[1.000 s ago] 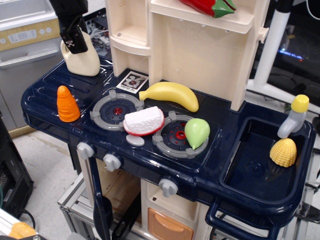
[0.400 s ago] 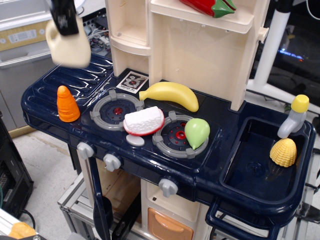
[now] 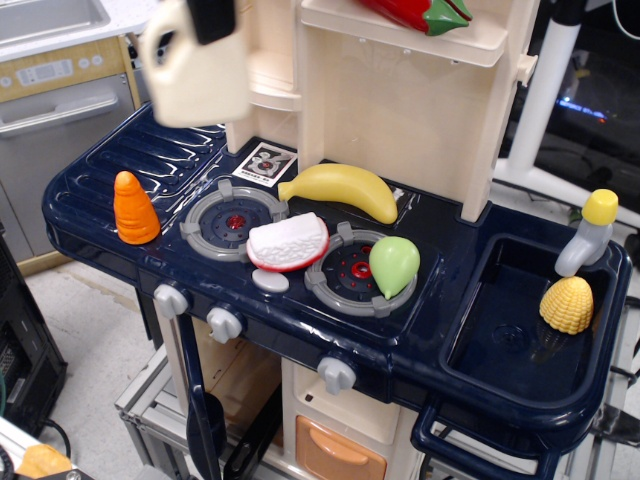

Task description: Put detergent in sink

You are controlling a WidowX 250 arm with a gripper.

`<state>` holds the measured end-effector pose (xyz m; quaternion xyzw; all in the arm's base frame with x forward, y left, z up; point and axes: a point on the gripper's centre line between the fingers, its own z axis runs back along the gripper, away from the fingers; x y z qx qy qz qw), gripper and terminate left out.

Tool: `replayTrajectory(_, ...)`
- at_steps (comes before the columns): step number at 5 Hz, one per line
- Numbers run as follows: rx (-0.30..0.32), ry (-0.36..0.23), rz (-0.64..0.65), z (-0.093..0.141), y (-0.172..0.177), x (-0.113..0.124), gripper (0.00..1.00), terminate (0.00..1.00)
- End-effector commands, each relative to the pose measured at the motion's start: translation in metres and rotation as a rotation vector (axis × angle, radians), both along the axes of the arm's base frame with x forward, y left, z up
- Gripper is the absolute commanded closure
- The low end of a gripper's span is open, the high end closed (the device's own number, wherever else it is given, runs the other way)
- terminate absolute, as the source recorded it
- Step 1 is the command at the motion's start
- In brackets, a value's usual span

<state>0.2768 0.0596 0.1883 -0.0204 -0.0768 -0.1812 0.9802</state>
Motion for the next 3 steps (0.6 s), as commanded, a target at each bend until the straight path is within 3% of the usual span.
replayTrajectory(1,-0.133,-0.030,0.207,0.013,-0.082,0.029,1.00,0.00)
replayTrajectory(2,-0.189,-0.059,0.287,-0.006,-0.128,0.032,1.00,0.00)
replayTrajectory(3,-0.182,-0.072,0.315,-0.018,-0.178,0.036,1.00,1.00)
